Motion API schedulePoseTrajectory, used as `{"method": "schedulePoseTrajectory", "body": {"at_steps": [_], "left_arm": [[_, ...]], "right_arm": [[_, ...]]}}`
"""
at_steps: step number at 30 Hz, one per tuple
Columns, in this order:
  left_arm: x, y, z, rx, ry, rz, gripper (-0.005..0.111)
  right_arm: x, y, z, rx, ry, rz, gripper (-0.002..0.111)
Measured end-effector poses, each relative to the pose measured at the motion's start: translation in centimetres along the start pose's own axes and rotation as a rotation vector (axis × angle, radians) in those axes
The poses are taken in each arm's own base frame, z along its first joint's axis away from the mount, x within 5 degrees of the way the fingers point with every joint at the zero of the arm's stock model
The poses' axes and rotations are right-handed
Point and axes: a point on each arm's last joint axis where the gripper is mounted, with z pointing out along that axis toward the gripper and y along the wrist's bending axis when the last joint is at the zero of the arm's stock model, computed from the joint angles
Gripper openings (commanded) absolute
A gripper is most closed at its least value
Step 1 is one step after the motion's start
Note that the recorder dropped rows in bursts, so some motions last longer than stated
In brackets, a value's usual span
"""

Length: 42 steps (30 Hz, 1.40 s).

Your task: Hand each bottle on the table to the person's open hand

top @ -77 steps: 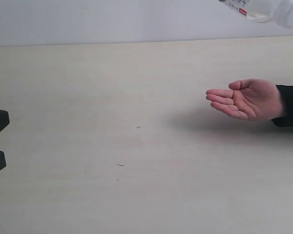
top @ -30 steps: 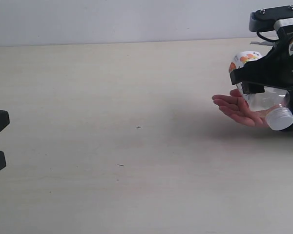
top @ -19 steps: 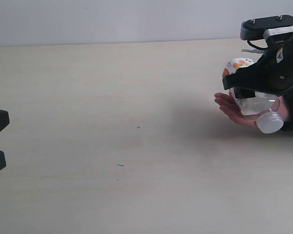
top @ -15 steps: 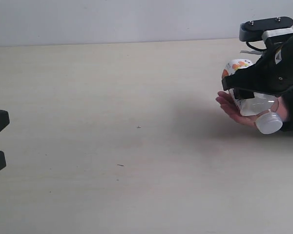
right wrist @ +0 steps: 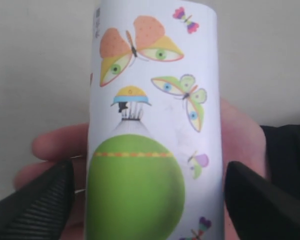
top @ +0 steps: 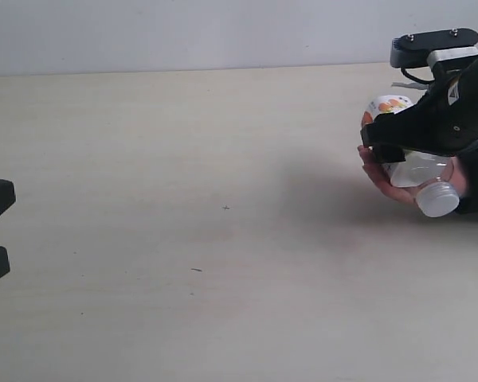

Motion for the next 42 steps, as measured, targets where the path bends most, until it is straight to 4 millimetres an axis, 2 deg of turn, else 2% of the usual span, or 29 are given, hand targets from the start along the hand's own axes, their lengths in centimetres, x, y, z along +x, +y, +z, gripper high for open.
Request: {"method": "schedulePoseTrajectory", "body": {"at_steps": [6, 10, 14, 19, 22, 24, 29, 31, 33, 38, 39, 42], "left_arm": [[0.0, 0.0, 0.0, 0.000, 0.000, 0.000, 0.000], [0.0, 0.0, 0.0, 0.000, 0.000, 0.000, 0.000], [0.0, 0.0, 0.0, 0.000, 0.000, 0.000, 0.000], [0.0, 0.0, 0.0, 0.000, 0.000, 0.000, 0.000], [0.0, 0.0, 0.0, 0.000, 0.000, 0.000, 0.000], [0.0, 0.0, 0.0, 0.000, 0.000, 0.000, 0.000], [0.0, 0.0, 0.0, 0.000, 0.000, 0.000, 0.000], [0.0, 0.0, 0.0, 0.000, 0.000, 0.000, 0.000], [0.0, 0.0, 0.0, 0.000, 0.000, 0.000, 0.000], [0.0, 0.0, 0.0, 0.000, 0.000, 0.000, 0.000], [0.0, 0.0, 0.0, 0.000, 0.000, 0.000, 0.000], [0.0, 0.0, 0.0, 0.000, 0.000, 0.000, 0.000]], "right_arm": [[0.0, 0.0, -0.1, -0.002, 0.003, 0.022, 0.087], [-0.3, -0.1, -1.7, -0.010, -0.046, 0.031, 0.087], [-1.1, -0.5, -5.7, -0.031, -0.176, 0.048, 0.087], [-0.9, -1.3, -12.4, -0.069, -0.391, 0.074, 0.087], [0.1, -1.9, -16.3, -0.090, -0.506, 0.090, 0.086], [0.9, -2.2, -18.2, -0.102, -0.550, 0.088, 0.086], [3.3, -2.4, -21.5, -0.169, -0.581, 0.082, 0.085], [4.2, -2.3, -22.5, -0.206, -0.585, 0.076, 0.079], [5.0, -2.2, -23.2, -0.239, -0.599, 0.070, 0.065], [7.8, -2.3, -22.6, -0.272, -0.589, 0.051, 0.005], [8.4, -2.3, -22.4, -0.271, -0.583, 0.047, 0.001], [10.0, -2.4, -21.6, -0.271, -0.564, 0.036, 0.001]]}}
